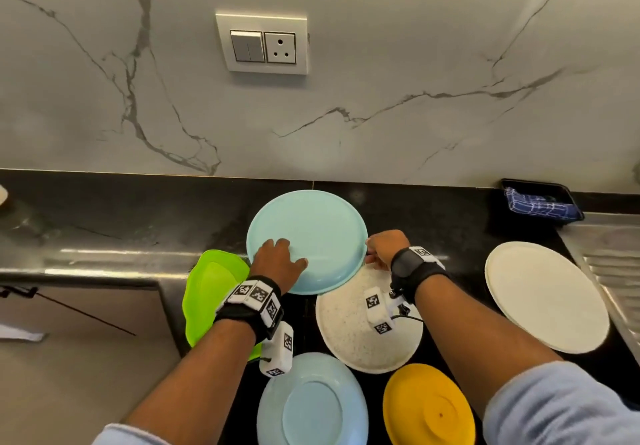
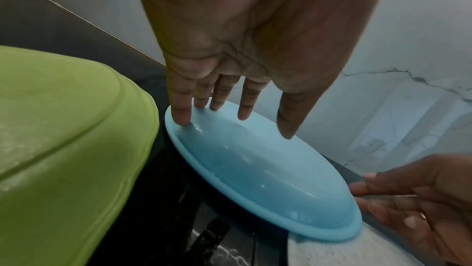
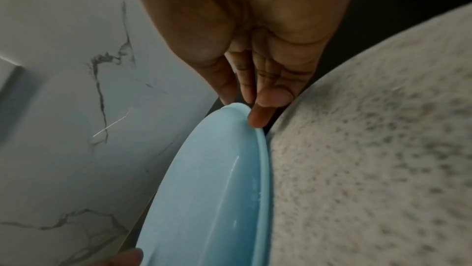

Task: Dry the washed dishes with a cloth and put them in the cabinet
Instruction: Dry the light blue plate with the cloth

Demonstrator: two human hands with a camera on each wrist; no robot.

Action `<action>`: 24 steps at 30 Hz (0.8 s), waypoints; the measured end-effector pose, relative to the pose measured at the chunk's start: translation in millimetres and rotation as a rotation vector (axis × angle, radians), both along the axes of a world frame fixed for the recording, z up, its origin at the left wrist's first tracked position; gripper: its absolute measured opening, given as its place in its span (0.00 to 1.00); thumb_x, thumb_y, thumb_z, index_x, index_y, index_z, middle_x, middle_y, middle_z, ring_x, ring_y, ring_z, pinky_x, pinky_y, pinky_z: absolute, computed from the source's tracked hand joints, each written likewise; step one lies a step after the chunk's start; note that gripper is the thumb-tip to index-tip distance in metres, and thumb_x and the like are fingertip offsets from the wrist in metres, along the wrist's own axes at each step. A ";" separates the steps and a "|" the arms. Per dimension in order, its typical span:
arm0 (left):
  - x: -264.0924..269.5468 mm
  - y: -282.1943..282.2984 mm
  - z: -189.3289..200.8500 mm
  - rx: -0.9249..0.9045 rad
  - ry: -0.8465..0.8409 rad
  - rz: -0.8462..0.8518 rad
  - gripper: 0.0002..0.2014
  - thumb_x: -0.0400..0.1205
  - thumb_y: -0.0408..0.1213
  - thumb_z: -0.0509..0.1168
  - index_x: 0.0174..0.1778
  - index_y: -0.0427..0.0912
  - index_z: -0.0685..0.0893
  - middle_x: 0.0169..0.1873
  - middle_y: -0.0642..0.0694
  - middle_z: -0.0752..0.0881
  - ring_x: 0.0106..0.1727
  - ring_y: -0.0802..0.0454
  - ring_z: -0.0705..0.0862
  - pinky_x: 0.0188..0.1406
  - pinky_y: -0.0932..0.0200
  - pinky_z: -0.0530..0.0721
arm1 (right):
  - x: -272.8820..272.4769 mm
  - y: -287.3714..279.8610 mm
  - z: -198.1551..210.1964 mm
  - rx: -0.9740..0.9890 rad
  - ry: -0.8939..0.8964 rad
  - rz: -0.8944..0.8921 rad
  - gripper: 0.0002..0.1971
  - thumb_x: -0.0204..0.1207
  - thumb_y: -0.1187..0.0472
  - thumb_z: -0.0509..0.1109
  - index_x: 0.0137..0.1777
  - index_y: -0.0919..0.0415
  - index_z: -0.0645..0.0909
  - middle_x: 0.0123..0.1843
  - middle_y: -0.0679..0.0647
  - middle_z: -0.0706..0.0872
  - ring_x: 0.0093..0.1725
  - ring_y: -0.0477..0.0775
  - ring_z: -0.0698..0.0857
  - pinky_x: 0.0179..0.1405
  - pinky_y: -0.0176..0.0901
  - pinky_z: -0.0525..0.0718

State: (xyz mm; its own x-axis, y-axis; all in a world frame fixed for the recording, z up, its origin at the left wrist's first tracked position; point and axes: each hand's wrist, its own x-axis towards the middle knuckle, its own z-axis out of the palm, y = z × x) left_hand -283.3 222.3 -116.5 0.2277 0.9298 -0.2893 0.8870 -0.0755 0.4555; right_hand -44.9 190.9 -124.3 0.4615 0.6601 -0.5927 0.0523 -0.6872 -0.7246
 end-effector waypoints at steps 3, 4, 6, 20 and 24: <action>-0.6 -3.0 5.3 0.009 -0.037 0.030 0.28 0.84 0.48 0.70 0.77 0.37 0.76 0.75 0.37 0.77 0.79 0.40 0.72 0.77 0.50 0.69 | 0.2 8.6 -2.9 -0.018 0.047 -0.036 0.12 0.82 0.63 0.71 0.38 0.69 0.82 0.32 0.63 0.83 0.25 0.56 0.77 0.26 0.45 0.74; -2.2 -3.6 7.0 0.014 -0.060 0.045 0.27 0.84 0.46 0.70 0.77 0.37 0.76 0.75 0.38 0.77 0.79 0.41 0.72 0.77 0.51 0.69 | -1.2 9.7 -1.2 -0.003 0.090 -0.043 0.13 0.82 0.63 0.71 0.37 0.68 0.81 0.32 0.63 0.81 0.25 0.56 0.75 0.25 0.45 0.73; -6.5 -4.7 9.3 0.024 -0.119 0.063 0.25 0.84 0.43 0.71 0.76 0.37 0.77 0.75 0.39 0.78 0.78 0.42 0.73 0.76 0.54 0.68 | -5.2 9.5 6.2 0.061 0.235 -0.080 0.10 0.84 0.64 0.69 0.42 0.67 0.81 0.35 0.62 0.82 0.29 0.56 0.78 0.28 0.46 0.77; -4.5 -37.2 69.3 -0.577 -1.318 0.612 0.37 0.85 0.69 0.49 0.70 0.41 0.84 0.59 0.39 0.90 0.56 0.43 0.90 0.54 0.46 0.88 | 47.0 -83.8 52.7 0.468 0.821 -0.217 0.10 0.86 0.66 0.60 0.54 0.67 0.83 0.45 0.61 0.92 0.41 0.57 0.91 0.43 0.56 0.93; 32.2 -63.5 81.1 -0.657 -1.497 0.491 0.32 0.87 0.59 0.54 0.78 0.39 0.79 0.70 0.34 0.85 0.71 0.37 0.84 0.65 0.37 0.85 | 67.9 -116.3 55.6 0.495 0.754 -0.192 0.09 0.84 0.64 0.63 0.56 0.67 0.82 0.47 0.61 0.91 0.43 0.57 0.90 0.46 0.55 0.91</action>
State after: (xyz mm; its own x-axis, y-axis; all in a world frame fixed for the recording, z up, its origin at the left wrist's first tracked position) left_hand -251.0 158.8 -35.4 0.3870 0.8105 -0.4397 -0.4313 0.5806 0.6906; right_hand 23.0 74.5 -68.7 0.1959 0.8705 -0.4515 -0.6357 -0.2378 -0.7344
